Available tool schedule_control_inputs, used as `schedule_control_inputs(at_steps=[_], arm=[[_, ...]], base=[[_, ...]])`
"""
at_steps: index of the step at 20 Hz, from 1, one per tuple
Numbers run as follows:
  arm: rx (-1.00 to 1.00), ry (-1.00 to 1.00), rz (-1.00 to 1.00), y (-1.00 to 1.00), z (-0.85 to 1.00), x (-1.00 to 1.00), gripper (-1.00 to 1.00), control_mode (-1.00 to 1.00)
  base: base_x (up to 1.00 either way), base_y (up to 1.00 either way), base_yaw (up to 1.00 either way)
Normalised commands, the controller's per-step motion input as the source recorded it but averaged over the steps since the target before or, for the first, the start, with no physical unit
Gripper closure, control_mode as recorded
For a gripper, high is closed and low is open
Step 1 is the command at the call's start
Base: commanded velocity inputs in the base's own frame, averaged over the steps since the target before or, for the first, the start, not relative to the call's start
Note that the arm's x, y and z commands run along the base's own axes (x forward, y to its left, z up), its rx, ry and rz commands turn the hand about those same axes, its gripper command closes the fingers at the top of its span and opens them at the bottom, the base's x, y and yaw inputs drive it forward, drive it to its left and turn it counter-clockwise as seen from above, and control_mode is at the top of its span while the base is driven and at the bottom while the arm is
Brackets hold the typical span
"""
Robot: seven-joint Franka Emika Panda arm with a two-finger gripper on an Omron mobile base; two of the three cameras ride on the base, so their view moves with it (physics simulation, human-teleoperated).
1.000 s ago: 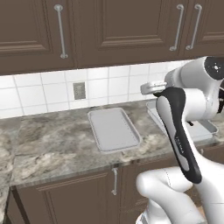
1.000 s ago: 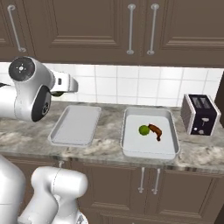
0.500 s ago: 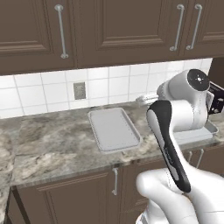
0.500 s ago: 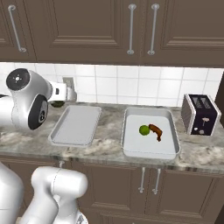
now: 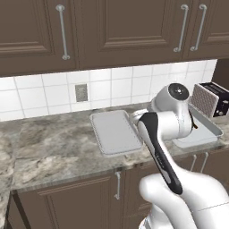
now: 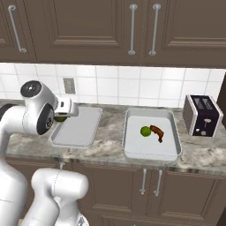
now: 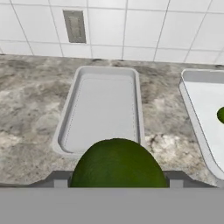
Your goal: Place one lime and one chicken drumstick in each tupperware on the nearby counter, to pack two identical lunches.
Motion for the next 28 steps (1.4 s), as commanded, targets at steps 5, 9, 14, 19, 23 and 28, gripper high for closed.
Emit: schedule_control_inputs(at_steps=[5,9,14,19,23,28], arm=[[0.01,0.06,0.00,0.30,-0.46,0.44,1.00,-1.00],[0.00,0.01,0.00,0.34,-0.36,0.64,1.00,-1.00],[0.00,0.00,0.00,0.26,-0.35,0.66,1.00,-1.00],[0.00,0.01,0.00,0.12,-0.31,0.65,1.00,-1.00],[0.00,0.05,0.00,0.00,-0.24,0.60,1.00,-1.00],[0.00,0.07,0.00,0.00,-0.26,0.56,1.00,-1.00]], base=[[0.00,0.00,0.00],[0.00,0.00,0.00],[0.00,0.00,0.00],[0.00,0.00,0.00],[0.00,0.00,0.00],[0.00,0.00,0.00]])
